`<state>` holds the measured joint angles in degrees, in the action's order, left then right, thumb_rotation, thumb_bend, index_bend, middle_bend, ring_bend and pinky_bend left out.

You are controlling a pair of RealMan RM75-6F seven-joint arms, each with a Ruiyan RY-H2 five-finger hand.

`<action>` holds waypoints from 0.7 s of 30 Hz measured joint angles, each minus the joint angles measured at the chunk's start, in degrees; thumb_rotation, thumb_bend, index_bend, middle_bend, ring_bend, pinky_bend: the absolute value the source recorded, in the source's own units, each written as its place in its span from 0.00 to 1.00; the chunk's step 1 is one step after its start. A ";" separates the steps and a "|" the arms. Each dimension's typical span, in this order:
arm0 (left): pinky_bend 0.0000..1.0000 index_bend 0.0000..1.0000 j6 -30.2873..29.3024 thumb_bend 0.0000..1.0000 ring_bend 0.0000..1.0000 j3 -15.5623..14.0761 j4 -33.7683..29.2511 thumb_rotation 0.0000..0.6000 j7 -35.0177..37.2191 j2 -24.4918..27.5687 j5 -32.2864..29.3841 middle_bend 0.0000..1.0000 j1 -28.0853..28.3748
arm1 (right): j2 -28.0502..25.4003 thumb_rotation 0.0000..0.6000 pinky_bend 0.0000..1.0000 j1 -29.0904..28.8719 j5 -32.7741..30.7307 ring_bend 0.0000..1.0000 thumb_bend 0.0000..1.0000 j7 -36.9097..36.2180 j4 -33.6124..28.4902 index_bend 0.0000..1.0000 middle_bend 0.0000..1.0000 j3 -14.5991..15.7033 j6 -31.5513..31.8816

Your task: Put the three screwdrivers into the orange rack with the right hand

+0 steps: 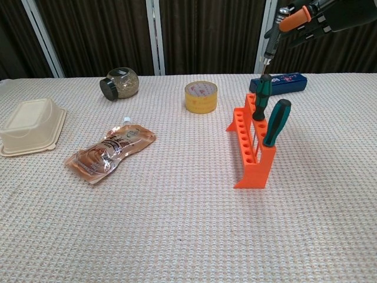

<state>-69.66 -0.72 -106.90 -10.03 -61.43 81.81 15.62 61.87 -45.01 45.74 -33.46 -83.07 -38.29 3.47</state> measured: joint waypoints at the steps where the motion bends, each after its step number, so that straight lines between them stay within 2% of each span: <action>1: 0.00 0.16 -0.04 0.29 0.00 0.01 -0.04 1.00 0.00 0.02 0.01 0.00 -0.01 | -0.11 1.00 0.00 -0.03 -0.02 0.00 0.35 -0.05 -0.07 0.67 0.25 0.07 -0.01; 21: 0.00 0.16 -0.36 0.29 0.00 -0.09 -0.15 1.00 -0.04 0.18 -0.05 0.00 -0.22 | 0.02 1.00 0.00 -1.60 0.13 0.00 0.35 -0.39 0.66 0.67 0.25 2.64 -0.13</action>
<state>-70.02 -0.81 -107.05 -10.07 -61.25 81.76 15.40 61.89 -46.61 45.87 -33.85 -82.41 -35.65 3.34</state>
